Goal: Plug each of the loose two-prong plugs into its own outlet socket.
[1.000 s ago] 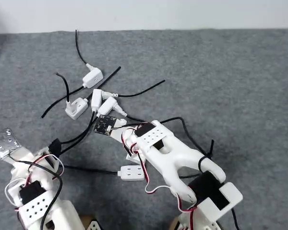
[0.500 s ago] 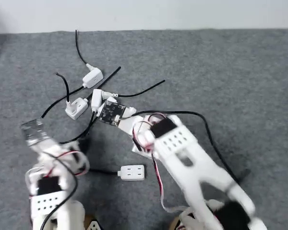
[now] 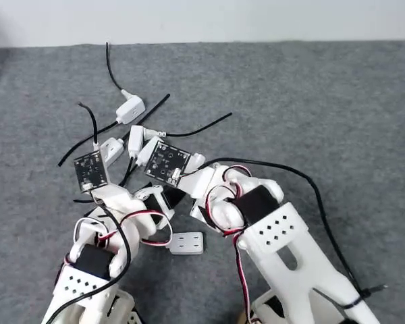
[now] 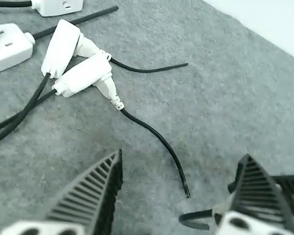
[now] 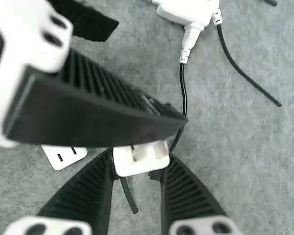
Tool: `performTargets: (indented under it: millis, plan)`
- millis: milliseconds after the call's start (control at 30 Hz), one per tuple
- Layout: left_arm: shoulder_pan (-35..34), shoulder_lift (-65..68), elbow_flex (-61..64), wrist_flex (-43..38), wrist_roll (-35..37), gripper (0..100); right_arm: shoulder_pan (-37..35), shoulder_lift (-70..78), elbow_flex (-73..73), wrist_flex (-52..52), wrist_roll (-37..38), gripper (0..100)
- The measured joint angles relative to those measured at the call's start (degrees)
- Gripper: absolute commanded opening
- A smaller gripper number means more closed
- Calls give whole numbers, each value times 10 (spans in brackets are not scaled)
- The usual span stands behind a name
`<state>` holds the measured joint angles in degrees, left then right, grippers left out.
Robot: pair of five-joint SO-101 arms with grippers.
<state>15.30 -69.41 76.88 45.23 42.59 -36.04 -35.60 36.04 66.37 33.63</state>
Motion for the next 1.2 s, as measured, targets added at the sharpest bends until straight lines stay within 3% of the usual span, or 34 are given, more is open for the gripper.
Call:
performTargets:
  millis: [300,433,633,900,1067,1200]
  plan:
    - [-35,0,0,-2,3,352,84,0,28,-32,20,8]
    - [-35,0,0,-2,3,352,91,17,41,-41,57,8]
    - [-45,0,0,-2,3,352,165,19,-107,117,127,8]
    - [-125,0,0,-2,3,352,302,79,-353,317,285,8]
    - [-135,0,20,-13,3,352,333,158,-358,341,353,8]
    - [-139,0,64,-63,3,352,292,213,-274,327,359,9]
